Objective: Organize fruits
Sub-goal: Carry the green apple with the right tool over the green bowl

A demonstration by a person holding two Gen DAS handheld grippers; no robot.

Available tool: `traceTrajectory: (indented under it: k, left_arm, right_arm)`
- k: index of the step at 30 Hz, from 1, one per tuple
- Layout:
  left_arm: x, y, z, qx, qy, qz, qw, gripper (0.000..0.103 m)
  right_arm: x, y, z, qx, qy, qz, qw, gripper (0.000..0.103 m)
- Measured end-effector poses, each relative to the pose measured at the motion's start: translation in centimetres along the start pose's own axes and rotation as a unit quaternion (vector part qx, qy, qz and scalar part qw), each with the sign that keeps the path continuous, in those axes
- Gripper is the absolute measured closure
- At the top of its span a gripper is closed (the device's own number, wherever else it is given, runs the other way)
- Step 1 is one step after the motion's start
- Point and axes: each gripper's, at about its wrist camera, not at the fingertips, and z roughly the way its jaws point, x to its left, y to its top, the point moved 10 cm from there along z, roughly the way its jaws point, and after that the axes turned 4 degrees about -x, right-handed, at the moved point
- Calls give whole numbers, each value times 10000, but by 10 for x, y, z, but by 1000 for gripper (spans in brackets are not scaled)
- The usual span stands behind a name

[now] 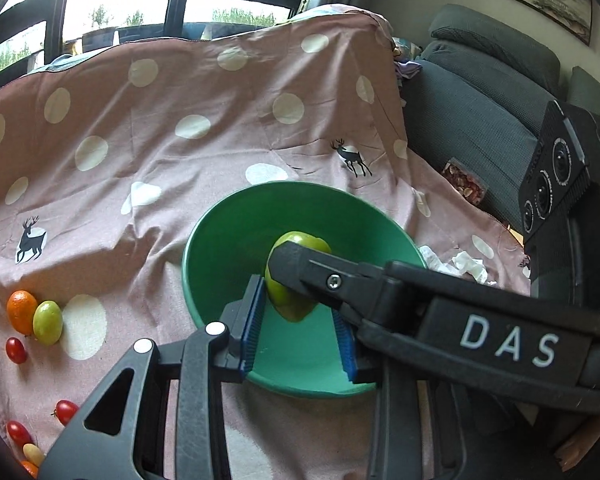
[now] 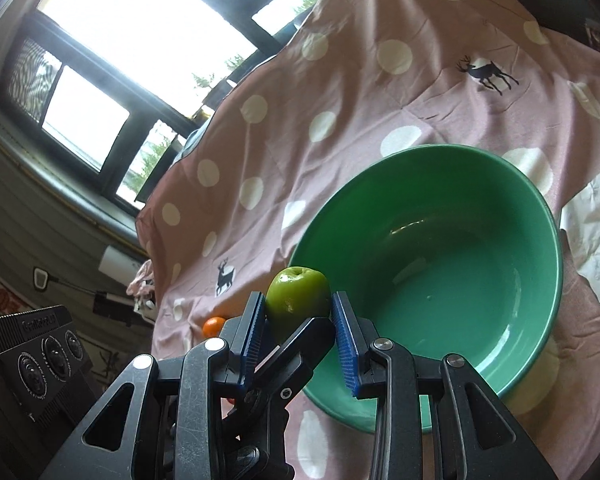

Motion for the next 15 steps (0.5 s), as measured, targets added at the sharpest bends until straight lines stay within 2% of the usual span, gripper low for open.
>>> traceTrajectory:
  k: [7,15]
  left_arm:
    - [-5,-4,20,249,-350,-160,9989,71]
    - [-3,-10,32,425,-271,-150,9986,71]
  right_arm:
    - [-19,13,0,-387,-397,35,9985,67]
    - [-30,18,10,-491,-608,-115,9969,67]
